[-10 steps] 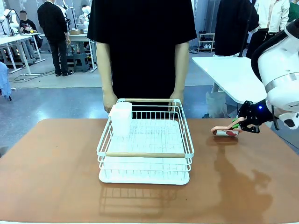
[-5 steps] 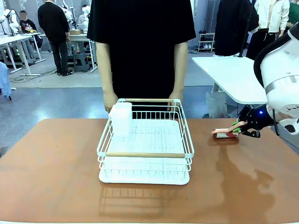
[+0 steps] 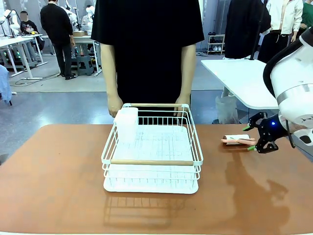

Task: Clean the table.
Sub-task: Place the Lint Roller down when the Dish drying rack is positioned in the middle of the table.

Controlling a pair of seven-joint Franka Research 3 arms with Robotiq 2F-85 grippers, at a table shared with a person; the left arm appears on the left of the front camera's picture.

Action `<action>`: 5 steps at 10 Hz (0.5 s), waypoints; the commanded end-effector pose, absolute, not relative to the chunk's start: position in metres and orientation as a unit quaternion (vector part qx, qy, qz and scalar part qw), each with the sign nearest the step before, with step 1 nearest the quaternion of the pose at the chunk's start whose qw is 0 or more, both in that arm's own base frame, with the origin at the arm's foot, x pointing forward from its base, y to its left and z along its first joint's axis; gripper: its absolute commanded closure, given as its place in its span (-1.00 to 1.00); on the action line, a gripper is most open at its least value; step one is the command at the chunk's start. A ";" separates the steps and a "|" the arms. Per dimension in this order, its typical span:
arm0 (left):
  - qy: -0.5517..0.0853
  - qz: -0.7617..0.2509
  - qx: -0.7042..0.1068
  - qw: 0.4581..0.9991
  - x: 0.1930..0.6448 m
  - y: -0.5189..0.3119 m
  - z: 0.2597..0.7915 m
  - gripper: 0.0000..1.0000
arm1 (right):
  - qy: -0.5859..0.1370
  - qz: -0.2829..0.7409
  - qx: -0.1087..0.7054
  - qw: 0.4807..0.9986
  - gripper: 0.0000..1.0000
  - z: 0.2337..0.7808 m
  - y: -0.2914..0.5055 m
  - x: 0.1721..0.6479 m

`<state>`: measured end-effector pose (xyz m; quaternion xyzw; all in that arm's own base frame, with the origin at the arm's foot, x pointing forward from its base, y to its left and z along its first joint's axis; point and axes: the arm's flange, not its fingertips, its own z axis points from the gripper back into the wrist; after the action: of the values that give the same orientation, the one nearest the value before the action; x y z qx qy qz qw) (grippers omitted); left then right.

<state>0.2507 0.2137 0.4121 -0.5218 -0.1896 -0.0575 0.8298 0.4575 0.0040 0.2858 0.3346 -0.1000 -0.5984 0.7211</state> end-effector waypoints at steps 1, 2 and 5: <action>-0.202 -0.068 -0.527 0.823 0.248 0.214 0.412 -1.00 | -0.095 -0.587 0.281 0.753 -0.95 0.313 0.010 0.446; -0.202 -0.068 -0.527 0.823 0.248 0.214 0.412 -1.00 | -0.087 -0.579 0.256 0.769 -1.00 0.320 0.014 0.447; -0.202 -0.068 -0.527 0.823 0.248 0.214 0.412 -1.00 | -0.091 -0.563 0.224 0.790 -1.00 0.342 0.022 0.447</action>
<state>0.2506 0.2137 0.4121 -0.5218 -0.1896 -0.0575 0.8298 0.4449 0.0205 0.2953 0.2421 -0.0918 -0.5510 0.7933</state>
